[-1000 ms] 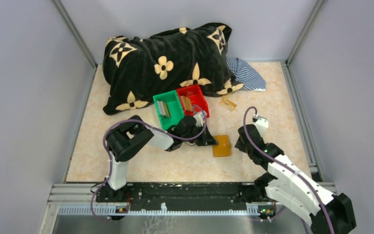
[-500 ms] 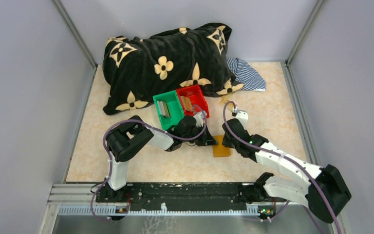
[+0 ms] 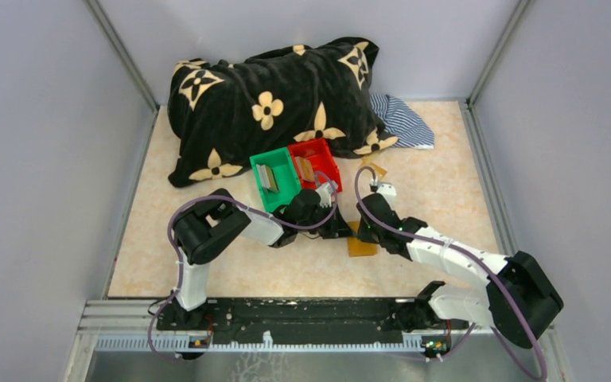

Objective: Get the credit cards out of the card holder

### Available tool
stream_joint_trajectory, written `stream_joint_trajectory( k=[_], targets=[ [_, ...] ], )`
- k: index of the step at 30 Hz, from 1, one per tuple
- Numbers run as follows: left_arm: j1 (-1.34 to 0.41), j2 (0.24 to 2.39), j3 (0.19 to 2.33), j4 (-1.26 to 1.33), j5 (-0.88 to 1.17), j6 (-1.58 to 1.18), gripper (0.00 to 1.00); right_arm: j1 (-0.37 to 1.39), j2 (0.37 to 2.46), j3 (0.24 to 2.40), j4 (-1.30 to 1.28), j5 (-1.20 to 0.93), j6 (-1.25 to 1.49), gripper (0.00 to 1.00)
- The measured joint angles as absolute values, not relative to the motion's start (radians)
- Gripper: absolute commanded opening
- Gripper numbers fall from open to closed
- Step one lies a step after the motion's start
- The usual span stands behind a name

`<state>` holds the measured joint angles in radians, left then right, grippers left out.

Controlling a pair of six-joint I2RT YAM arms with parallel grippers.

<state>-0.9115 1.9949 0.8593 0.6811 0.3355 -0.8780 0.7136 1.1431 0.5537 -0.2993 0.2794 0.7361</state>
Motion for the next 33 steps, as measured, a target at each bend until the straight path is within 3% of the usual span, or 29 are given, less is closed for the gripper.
stream_joint_trajectory(
  k=[23,27,33],
  targets=[
    [-0.912,1.994,0.857,0.683,0.336,-0.878,0.03,0.558,1.02,0.469,-0.418,0.286,0.708,0.11],
    [-0.912,1.977,0.838,0.68,0.334,-0.878,0.07,0.551,1.024,0.429,-0.409,0.282,0.707,0.11],
    [-0.912,1.938,0.814,0.646,0.331,-0.861,0.22,0.547,1.049,0.413,-0.359,0.263,0.701,0.1]
  ],
)
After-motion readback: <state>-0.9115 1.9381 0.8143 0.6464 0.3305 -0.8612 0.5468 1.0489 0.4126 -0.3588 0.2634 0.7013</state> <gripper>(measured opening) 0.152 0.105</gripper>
